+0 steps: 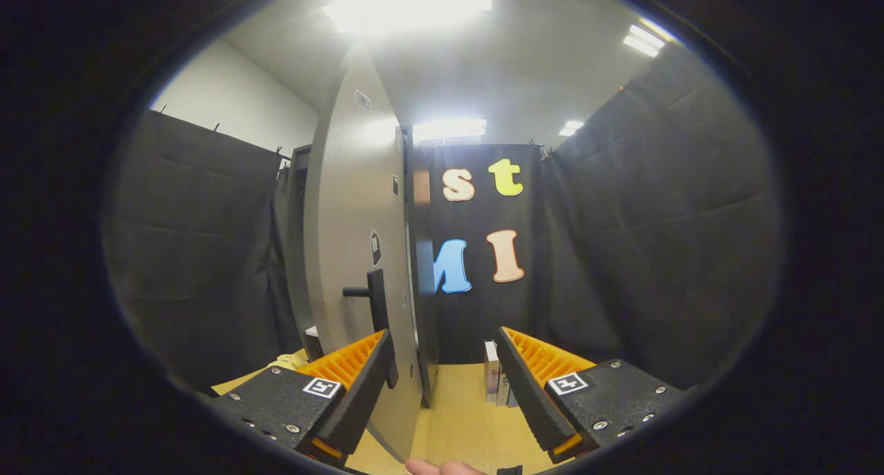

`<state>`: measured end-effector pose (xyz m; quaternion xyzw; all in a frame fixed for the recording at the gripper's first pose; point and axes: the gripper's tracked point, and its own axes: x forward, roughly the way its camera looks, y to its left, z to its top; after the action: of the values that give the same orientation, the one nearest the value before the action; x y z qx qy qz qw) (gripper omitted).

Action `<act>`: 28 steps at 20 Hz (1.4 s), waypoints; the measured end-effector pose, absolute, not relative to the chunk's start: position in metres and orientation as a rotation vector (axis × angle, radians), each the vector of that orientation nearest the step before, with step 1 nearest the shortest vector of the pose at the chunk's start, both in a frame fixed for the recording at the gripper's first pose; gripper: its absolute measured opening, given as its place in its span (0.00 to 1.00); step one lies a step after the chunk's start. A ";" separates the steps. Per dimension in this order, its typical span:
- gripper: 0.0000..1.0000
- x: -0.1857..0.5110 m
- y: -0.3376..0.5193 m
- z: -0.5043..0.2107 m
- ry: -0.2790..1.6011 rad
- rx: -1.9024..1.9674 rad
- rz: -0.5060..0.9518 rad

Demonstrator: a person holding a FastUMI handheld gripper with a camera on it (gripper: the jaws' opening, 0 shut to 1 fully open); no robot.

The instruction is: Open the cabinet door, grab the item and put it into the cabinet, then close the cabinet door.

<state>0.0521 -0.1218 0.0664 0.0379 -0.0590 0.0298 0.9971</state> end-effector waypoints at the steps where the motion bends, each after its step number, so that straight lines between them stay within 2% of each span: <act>1: 0.93 0.057 -0.118 0.069 -0.123 0.072 0.073; 16: 0.92 0.062 -0.079 0.076 -0.162 0.008 0.154; 28: 0.91 0.069 -0.080 0.071 -0.140 0.039 0.197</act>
<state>0.0695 -0.0802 0.0709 0.0196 -0.0696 0.0984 0.9925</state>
